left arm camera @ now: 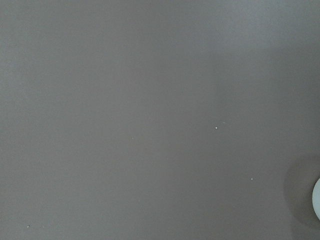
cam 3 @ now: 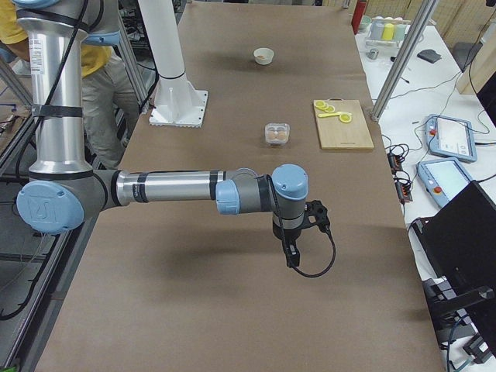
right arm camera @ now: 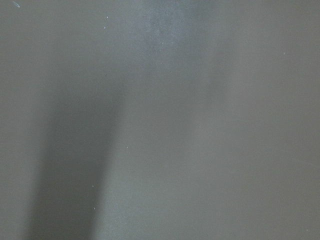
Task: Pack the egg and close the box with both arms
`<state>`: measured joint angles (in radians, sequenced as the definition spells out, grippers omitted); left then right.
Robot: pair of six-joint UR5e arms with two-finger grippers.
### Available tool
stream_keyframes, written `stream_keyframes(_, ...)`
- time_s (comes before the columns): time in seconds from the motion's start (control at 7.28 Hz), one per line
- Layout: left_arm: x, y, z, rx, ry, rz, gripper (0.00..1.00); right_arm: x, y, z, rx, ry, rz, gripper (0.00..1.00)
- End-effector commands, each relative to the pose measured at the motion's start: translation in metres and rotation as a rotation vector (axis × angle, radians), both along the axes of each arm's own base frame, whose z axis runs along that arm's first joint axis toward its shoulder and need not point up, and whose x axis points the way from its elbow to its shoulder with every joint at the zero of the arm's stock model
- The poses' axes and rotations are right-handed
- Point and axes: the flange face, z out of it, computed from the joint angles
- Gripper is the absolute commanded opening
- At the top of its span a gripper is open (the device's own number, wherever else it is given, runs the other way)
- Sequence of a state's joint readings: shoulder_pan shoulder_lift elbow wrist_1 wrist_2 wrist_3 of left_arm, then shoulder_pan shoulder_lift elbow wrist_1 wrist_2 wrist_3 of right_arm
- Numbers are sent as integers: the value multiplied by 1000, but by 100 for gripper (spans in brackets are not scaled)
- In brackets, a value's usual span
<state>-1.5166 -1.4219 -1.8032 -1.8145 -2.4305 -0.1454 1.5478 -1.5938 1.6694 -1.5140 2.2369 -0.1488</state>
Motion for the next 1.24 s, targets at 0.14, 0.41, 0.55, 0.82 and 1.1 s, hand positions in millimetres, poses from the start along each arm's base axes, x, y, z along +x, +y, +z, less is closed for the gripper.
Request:
stream_keyframes(0.14,28,-41,-59,129,26,62,97,0,2,3,-7,-2,0,100)
stream_keyframes(0.41,72,-60,-92,195,42,141,97,-1,2,3,-8,-8,-1,100)
stream_keyframes(0.55,99,-65,-100,212,45,188,97,0,2,4,-10,-5,-1,100)
stream_keyframes(0.82,135,-68,-118,247,49,250,98,0,2,3,-10,-4,-1,100)
stream_keyframes(1.1,187,-55,-136,259,53,312,97,-2,2,7,-15,-10,-3,100)
